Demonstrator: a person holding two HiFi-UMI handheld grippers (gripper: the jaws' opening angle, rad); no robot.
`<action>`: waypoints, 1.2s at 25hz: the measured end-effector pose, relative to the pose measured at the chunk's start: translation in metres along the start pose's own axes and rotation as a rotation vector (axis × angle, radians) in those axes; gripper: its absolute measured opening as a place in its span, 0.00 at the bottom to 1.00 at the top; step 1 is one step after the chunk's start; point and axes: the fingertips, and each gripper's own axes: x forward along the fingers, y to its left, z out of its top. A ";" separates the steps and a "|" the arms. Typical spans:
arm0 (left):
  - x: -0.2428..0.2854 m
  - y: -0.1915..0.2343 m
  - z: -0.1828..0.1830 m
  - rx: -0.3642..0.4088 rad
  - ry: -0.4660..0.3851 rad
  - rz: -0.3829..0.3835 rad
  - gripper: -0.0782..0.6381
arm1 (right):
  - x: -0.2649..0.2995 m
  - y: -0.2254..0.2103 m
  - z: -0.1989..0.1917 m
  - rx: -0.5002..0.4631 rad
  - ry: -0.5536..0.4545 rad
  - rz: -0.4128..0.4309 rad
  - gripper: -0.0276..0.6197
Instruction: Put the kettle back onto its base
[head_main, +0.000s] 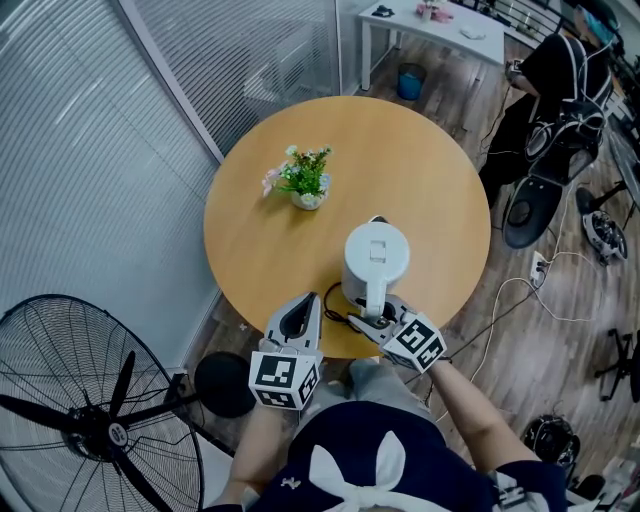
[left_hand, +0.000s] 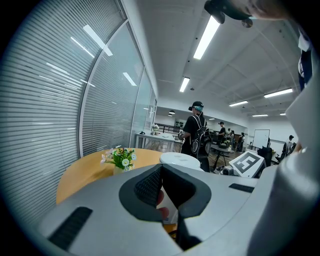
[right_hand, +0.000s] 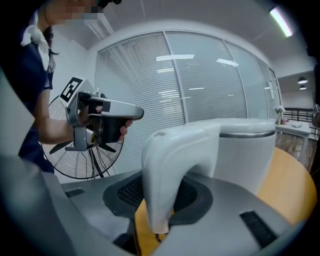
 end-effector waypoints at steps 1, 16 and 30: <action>-0.001 0.000 0.000 0.000 0.000 0.000 0.14 | 0.000 0.000 -0.001 -0.002 0.001 -0.001 0.25; -0.006 -0.004 -0.004 0.004 0.004 -0.010 0.14 | 0.002 0.005 -0.007 -0.030 -0.003 -0.020 0.25; -0.008 -0.011 -0.004 0.017 0.013 -0.030 0.14 | 0.001 0.009 -0.013 -0.064 -0.004 -0.037 0.25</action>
